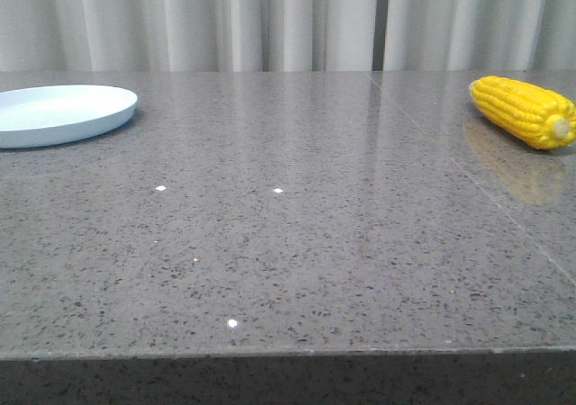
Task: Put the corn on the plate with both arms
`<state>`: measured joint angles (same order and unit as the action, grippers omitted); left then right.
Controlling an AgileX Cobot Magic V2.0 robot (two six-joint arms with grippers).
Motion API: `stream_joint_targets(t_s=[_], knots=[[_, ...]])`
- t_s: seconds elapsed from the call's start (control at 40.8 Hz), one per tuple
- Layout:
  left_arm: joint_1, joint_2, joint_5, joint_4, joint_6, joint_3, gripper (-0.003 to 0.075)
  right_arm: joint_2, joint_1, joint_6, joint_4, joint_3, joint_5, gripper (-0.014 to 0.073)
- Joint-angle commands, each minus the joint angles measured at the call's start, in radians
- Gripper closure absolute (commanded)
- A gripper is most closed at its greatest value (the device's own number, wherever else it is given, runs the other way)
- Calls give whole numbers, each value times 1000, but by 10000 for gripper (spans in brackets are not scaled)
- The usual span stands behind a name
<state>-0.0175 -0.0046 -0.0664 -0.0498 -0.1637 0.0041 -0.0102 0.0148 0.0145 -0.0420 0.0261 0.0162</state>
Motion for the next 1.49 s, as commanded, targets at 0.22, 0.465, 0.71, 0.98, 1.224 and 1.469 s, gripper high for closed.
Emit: stream_joint_targets(t_s=[0.22,0.465,0.71,0.98,1.224,1.469], knots=[[-2,-20,80,-9,9,4,741,-17,-7,6,3,-4,77,662],[-2,-20,80,-9,9,4,741,-17,-7,6,3,-4,77,662],[-2,-20,101,-9,9,4,741,-17,-7,6,3,-5,124,662],[-2,-12,74,-25,9,-171,741,-12,-7,6,3,-204,-59,662],[-2,148,-148,-39,9,-498,741,139,-7,6,3,-483,-308,662],[-2,397,-345,-39,9,-737,741,378,-7,6,3,-715,-482,662]])
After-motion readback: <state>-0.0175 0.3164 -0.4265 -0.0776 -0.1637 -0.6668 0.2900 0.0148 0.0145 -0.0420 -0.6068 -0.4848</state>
